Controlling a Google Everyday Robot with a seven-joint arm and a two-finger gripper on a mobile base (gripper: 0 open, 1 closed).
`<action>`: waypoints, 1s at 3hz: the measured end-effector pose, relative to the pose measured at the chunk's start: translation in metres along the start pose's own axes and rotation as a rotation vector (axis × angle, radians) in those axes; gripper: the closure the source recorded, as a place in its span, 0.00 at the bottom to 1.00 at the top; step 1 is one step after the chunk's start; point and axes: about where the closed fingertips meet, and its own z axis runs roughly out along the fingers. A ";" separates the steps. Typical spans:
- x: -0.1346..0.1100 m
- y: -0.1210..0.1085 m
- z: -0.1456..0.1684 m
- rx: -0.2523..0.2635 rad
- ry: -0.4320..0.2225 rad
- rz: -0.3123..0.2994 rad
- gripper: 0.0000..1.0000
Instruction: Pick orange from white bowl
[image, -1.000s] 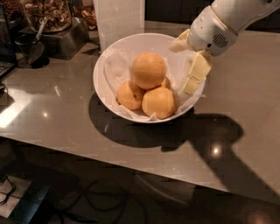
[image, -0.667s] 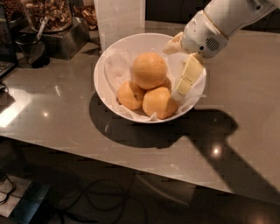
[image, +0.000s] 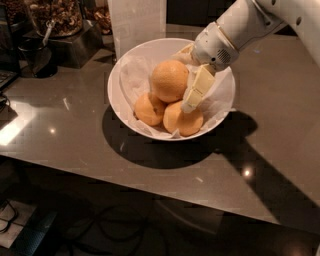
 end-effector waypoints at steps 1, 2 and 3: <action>0.000 -0.001 0.001 -0.001 -0.002 0.001 0.19; 0.000 -0.001 0.001 -0.001 -0.002 0.001 0.42; 0.000 -0.001 0.001 -0.001 -0.002 0.001 0.65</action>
Offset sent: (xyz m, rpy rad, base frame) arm 0.0005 0.0005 -0.0008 0.0015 0.0015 0.0001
